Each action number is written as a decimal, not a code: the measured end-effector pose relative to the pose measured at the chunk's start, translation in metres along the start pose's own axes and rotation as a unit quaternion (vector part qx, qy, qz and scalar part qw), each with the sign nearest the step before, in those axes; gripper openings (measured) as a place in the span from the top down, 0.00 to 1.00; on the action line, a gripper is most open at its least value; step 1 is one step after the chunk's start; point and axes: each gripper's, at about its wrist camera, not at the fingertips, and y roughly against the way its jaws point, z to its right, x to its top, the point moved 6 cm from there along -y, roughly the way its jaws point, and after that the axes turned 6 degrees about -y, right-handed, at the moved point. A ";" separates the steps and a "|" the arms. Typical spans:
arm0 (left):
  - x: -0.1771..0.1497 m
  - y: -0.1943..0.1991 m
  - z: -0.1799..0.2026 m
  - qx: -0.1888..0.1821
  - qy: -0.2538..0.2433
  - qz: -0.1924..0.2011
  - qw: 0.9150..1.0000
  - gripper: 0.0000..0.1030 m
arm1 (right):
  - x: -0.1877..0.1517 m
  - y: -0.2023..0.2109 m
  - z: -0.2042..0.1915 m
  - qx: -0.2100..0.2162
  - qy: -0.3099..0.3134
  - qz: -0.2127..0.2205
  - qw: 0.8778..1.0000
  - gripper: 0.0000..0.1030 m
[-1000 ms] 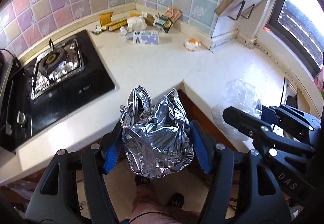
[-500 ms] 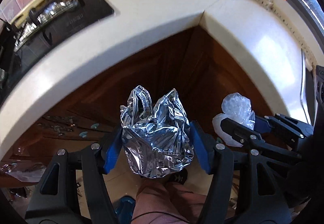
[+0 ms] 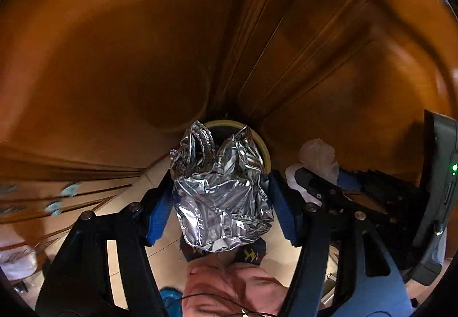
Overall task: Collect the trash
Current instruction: 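Open the right tool over the bin while the left tool releases the foil, then raise both tools back toward the counter trash, then grasp the orange-printed paper cup with the right tool while the left tool grasps the white box, then carry the paper cup and white box down toward the floor bin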
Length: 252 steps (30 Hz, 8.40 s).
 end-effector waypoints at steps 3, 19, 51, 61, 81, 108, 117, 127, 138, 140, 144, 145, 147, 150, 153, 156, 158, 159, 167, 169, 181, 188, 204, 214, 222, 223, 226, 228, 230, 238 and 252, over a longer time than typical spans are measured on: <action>0.000 -0.038 -0.008 -0.008 -0.009 -0.006 1.000 0.41 | -0.003 -0.041 0.012 -0.006 -0.006 -0.004 1.000 0.73; -0.013 -0.134 -0.023 -0.033 -0.026 -0.045 0.998 0.20 | -0.008 -0.152 0.035 0.003 -0.036 -0.038 0.999 0.56; -0.035 0.030 0.008 -0.012 -0.010 -0.006 1.000 0.20 | -0.013 0.005 0.009 -0.011 -0.043 -0.023 0.999 0.54; -0.029 0.135 0.026 0.000 0.002 0.042 0.999 0.20 | -0.013 0.111 -0.018 0.004 -0.009 -0.001 1.000 0.54; 0.021 0.361 0.068 0.060 -0.028 0.204 0.977 0.20 | 0.040 0.357 -0.072 0.045 0.065 0.150 0.985 0.54; 0.200 0.473 0.063 0.120 -0.196 0.247 0.941 0.20 | 0.220 0.472 -0.107 0.005 0.060 0.286 0.956 0.36; 0.312 0.376 0.028 0.080 -0.288 0.172 0.939 0.20 | 0.303 0.383 -0.088 -0.050 -0.023 0.276 0.960 0.35; 0.387 0.249 0.009 0.058 -0.355 0.082 0.929 0.20 | 0.360 0.264 -0.061 -0.116 -0.096 0.241 0.959 0.35; 0.425 0.174 -0.007 0.044 -0.349 0.037 0.936 0.20 | 0.390 0.206 -0.056 -0.154 -0.096 0.219 0.959 0.35; 0.430 0.169 -0.007 0.041 -0.349 0.035 0.935 0.20 | 0.392 0.201 -0.055 -0.159 -0.094 0.215 0.959 0.35; 0.439 0.160 -0.005 0.038 -0.355 0.031 0.934 0.20 | 0.394 0.192 -0.050 -0.168 -0.094 0.209 0.959 0.35; 0.441 0.158 -0.005 0.038 -0.356 0.030 0.933 0.20 | 0.393 0.193 -0.048 -0.170 -0.095 0.208 0.959 0.35; 0.444 0.153 -0.003 0.036 -0.357 0.025 0.933 0.22 | 0.394 0.190 -0.045 -0.172 -0.095 0.207 0.958 0.35; 0.444 0.148 -0.001 0.028 -0.350 0.008 0.936 0.36 | 0.396 0.188 -0.041 -0.173 -0.098 0.207 0.958 0.35; 0.441 0.145 -0.002 0.023 -0.335 -0.005 0.942 0.51 | 0.399 0.186 -0.039 -0.174 -0.097 0.208 0.958 0.35; 0.440 0.142 -0.006 0.005 -0.309 -0.020 0.951 0.67 | 0.402 0.184 -0.037 -0.178 -0.093 0.207 0.958 0.35; 0.438 0.140 -0.009 -0.006 -0.288 -0.027 0.957 0.69 | 0.405 0.182 -0.036 -0.180 -0.090 0.206 0.958 0.35; 0.438 0.141 -0.011 -0.009 -0.280 -0.026 0.959 0.69 | 0.407 0.180 -0.036 -0.180 -0.089 0.206 0.958 0.35; 0.428 0.146 -0.020 -0.028 -0.242 -0.022 0.970 0.69 | 0.416 0.171 -0.041 -0.176 -0.084 0.203 0.960 0.35; 0.423 0.149 -0.021 -0.030 -0.237 -0.020 0.971 0.69 | 0.419 0.169 -0.042 -0.173 -0.082 0.202 0.960 0.35; 0.399 0.174 -0.010 -0.025 -0.228 -0.005 0.973 0.69 | 0.413 0.180 -0.061 -0.159 -0.054 0.212 0.963 0.47; 0.374 0.206 -0.003 -0.012 -0.198 0.020 0.980 0.69 | 0.388 0.217 -0.082 -0.130 -0.021 0.229 0.964 0.47; 0.258 0.309 0.037 0.030 -0.124 0.104 0.986 0.69 | 0.274 0.337 -0.121 -0.050 0.079 0.282 0.955 0.47; 0.151 0.334 0.069 0.049 -0.066 0.149 0.985 0.69 | 0.165 0.372 -0.117 -0.019 0.124 0.271 0.954 0.47; 0.076 0.313 0.084 0.061 -0.039 0.158 0.985 0.69 | 0.084 0.347 -0.100 -0.007 0.125 0.237 0.964 0.47; 0.068 0.307 0.085 0.060 -0.037 0.156 0.985 0.69 | 0.078 0.340 -0.097 -0.005 0.121 0.228 0.966 0.47; 0.048 0.285 0.086 0.057 -0.029 0.141 0.988 0.69 | 0.056 0.317 -0.086 -0.003 0.111 0.203 0.973 0.47; 0.036 0.266 0.085 0.051 -0.021 0.124 0.991 0.69 | 0.039 0.300 -0.080 -0.005 0.110 0.185 0.976 0.47; 0.024 0.245 0.083 0.046 -0.013 0.104 0.993 0.69 | 0.028 0.284 -0.076 -0.010 0.113 0.171 0.979 0.47; -0.010 0.164 0.073 0.029 -0.007 0.045 0.999 0.69 | -0.007 0.206 -0.049 -0.039 0.105 0.109 0.988 0.47; -0.026 0.004 0.048 0.006 -0.004 -0.021 1.000 0.69 | -0.042 0.038 0.025 -0.099 0.056 0.020 0.993 0.47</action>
